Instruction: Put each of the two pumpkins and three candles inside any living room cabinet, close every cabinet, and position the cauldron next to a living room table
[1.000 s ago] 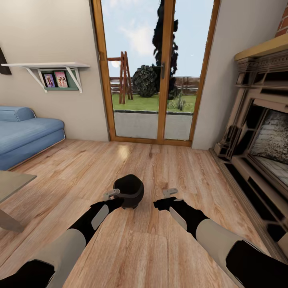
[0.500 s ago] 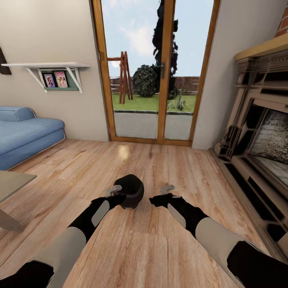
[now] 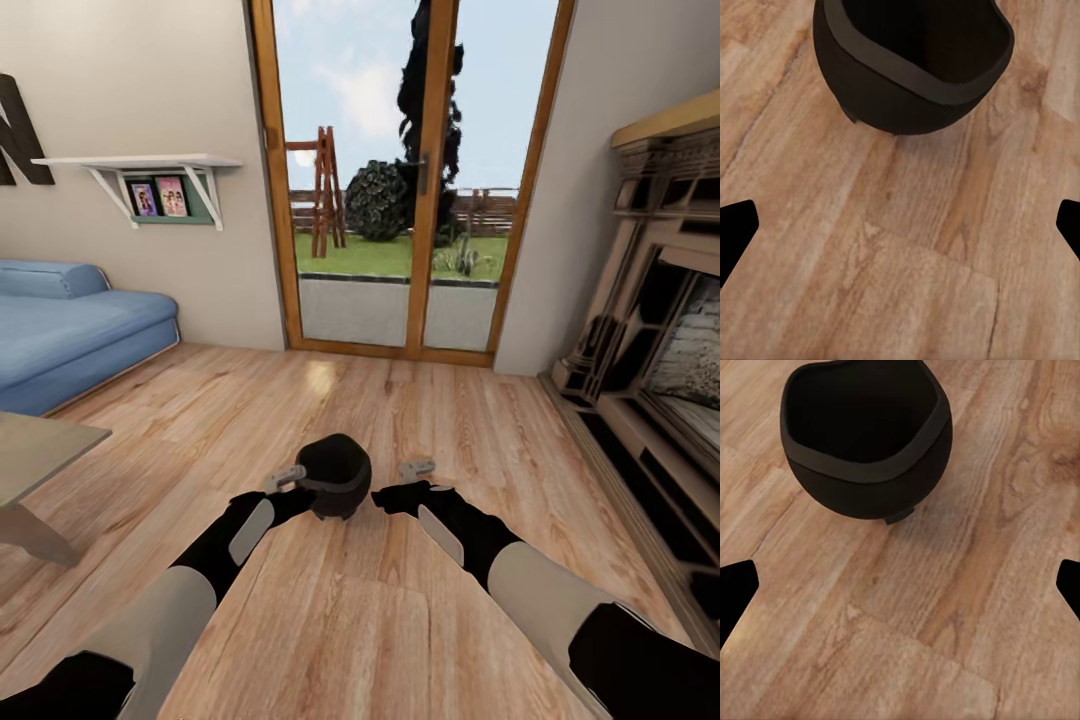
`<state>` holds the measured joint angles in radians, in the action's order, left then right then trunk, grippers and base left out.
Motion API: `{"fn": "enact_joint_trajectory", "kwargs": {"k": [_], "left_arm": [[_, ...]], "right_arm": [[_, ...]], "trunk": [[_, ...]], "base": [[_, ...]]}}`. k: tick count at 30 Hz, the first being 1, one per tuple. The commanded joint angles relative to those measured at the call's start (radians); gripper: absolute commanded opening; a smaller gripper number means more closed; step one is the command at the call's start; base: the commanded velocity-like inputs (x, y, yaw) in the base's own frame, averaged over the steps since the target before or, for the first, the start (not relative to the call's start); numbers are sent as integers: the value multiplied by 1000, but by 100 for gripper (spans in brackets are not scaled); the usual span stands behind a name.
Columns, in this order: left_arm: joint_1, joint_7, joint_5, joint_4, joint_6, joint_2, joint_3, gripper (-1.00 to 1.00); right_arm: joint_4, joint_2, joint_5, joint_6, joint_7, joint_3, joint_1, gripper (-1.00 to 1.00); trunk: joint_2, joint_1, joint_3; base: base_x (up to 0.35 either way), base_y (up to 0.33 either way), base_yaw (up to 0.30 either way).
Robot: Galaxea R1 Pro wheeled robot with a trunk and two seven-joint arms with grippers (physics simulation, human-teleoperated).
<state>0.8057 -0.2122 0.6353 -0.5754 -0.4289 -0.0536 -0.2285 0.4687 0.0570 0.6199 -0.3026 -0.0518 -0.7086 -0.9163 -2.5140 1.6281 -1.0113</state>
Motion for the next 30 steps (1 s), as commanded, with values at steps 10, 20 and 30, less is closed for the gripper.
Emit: {"fn": "enact_joint_trajectory", "kwargs": {"k": [10, 20, 30], "left_arm": [[-1, -17, 6, 3, 50, 2, -8, 100], [-3, -17, 6, 14, 59, 2, -9, 100], [-3, -15, 6, 23, 59, 1, -11, 100]], "right_arm": [[2, -2, 8, 0, -8, -7, -1, 100], [1, -1, 8, 0, -7, -8, 0, 100], [1, 0, 8, 0, -6, -9, 0, 100]], "trunk": [[0, 0, -2], [0, 0, -3], [0, 0, -3]], "base": [[0, 0, 155], [227, -11, 21], [332, -80, 0]]}}
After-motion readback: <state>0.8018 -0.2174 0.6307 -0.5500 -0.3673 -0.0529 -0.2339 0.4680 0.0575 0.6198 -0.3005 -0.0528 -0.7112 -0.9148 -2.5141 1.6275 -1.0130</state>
